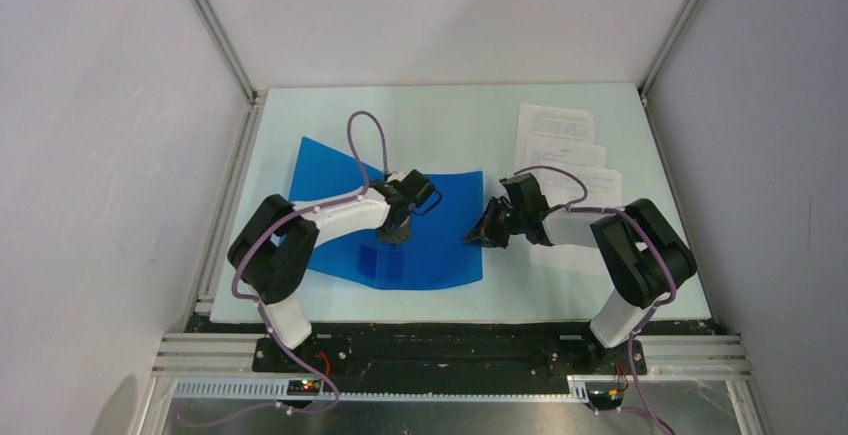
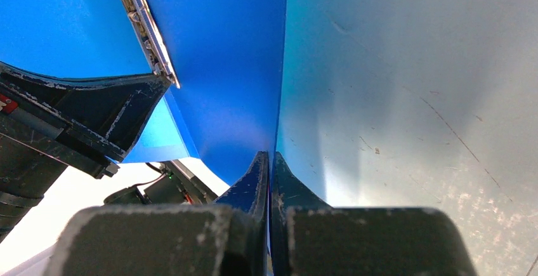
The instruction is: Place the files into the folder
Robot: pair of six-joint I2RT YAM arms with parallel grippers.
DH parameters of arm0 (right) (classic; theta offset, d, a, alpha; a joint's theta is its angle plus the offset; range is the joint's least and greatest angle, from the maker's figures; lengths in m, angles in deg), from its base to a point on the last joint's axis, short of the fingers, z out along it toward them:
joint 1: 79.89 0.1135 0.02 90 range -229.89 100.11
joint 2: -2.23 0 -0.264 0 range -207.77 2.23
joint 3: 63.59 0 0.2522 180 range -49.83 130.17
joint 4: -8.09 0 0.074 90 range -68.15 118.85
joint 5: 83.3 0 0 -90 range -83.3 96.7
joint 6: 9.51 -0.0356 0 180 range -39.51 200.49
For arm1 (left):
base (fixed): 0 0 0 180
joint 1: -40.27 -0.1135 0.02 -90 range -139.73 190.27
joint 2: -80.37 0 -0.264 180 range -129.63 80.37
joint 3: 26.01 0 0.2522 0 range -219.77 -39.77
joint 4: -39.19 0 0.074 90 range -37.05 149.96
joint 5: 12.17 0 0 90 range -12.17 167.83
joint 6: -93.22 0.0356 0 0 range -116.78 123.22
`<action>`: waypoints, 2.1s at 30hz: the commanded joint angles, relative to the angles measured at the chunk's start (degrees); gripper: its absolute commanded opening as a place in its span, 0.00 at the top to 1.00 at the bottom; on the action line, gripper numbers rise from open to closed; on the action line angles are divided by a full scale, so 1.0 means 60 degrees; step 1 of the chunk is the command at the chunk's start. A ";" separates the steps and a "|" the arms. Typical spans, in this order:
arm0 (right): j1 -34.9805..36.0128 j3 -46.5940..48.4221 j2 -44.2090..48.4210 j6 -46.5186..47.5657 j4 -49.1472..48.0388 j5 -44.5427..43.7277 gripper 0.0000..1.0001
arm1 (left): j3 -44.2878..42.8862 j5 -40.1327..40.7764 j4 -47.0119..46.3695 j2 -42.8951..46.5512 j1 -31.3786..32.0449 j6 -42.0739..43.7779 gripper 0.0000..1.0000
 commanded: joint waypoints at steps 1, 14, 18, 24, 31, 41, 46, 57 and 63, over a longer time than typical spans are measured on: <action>0.0121 -0.0010 -0.0109 0.0149 0.0091 0.0083 1.00 | -0.0025 0.0087 -0.0088 0.0351 -0.0017 -0.0244 0.81; 0.0128 -0.0011 -0.0168 0.0127 0.0026 0.0165 1.00 | 0.0045 0.0035 -0.0064 0.0439 -0.0007 -0.0281 0.83; 0.0136 -0.0011 -0.0171 0.0111 0.0022 0.0153 1.00 | 0.0057 -0.0025 -0.0066 0.0553 -0.0012 -0.0313 0.71; 0.0137 -0.0010 -0.0148 0.0095 -0.0007 0.0206 1.00 | 0.0039 0.0006 -0.0061 0.0712 -0.0026 -0.0402 0.72; 0.0132 -0.0010 -0.0169 0.0096 -0.0007 0.0219 1.00 | 0.0123 -0.0100 -0.0049 0.0508 -0.0079 -0.0355 0.73; 0.0133 -0.0010 -0.0233 0.0066 -0.0094 0.0262 1.00 | 0.0459 0.0130 -0.0057 0.0562 -0.0174 -0.0544 0.73; 0.0129 -0.0010 -0.0250 0.0055 -0.0114 0.0273 1.00 | 0.0422 0.0101 -0.0070 0.0653 -0.0171 -0.0559 0.78; 0.0131 -0.0010 -0.0263 0.0091 -0.0075 0.0287 1.00 | 0.0218 0.0076 -0.0042 0.0754 -0.0171 -0.0472 0.74; 0.0149 -0.0010 -0.0279 0.0073 -0.0119 0.0308 1.00 | 0.0195 0.0167 -0.0042 0.0873 -0.0173 -0.0464 0.75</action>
